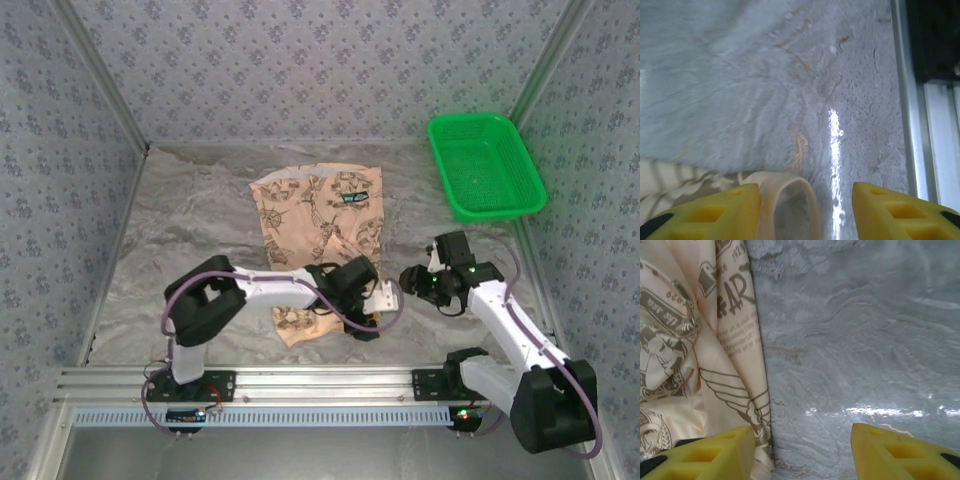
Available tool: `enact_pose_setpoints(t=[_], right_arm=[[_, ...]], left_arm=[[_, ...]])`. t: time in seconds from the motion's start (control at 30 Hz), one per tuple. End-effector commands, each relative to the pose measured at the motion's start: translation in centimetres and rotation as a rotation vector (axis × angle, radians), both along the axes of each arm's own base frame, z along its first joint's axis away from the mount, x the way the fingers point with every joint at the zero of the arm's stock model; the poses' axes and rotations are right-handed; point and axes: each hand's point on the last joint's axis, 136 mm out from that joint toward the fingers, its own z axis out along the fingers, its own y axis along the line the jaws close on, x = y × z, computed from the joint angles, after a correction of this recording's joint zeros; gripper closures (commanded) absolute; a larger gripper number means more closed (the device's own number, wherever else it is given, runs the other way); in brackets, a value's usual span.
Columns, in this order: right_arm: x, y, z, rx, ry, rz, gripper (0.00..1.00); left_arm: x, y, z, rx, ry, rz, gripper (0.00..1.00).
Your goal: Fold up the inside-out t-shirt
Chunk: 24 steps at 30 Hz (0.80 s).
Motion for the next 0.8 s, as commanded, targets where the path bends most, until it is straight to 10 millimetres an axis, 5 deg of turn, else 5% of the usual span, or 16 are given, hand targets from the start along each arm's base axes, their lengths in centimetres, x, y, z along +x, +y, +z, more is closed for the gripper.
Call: enact_pose_setpoints(t=[0.0,0.07,0.13,0.17,0.47,0.6,0.77], right_arm=[[-0.3,-1.0,-0.2,-0.01,0.007,-0.04,0.45],[-0.3,-1.2,0.0,0.004,-0.002,-0.044,0.45],[-0.6,-1.2,0.1,0.019,0.0,-0.044,0.45],[-0.8,-1.1,0.2,0.028,0.001,-0.038,0.45],[-2.4,5.2,1.1,0.228,0.017,0.149,0.47],[-3.0,8.1,0.8,0.23,0.023,0.232,0.44],[-4.1,14.2,1.0,0.327,0.034,0.413,0.4]], left_arm=[[1.1,-0.1,-1.7,0.104,-0.136,-0.018,0.48],[2.2,-0.2,-3.0,0.134,-0.154,0.02,0.55],[2.9,-0.3,-3.5,0.142,-0.147,0.045,0.95],[2.9,-0.3,-3.3,0.134,-0.121,0.041,1.0],[8.3,-0.3,7.5,-0.221,-0.001,0.28,1.0],[12.4,1.3,8.6,-0.291,0.048,0.461,1.0],[16.6,1.8,9.2,-0.344,0.082,0.634,1.0]])
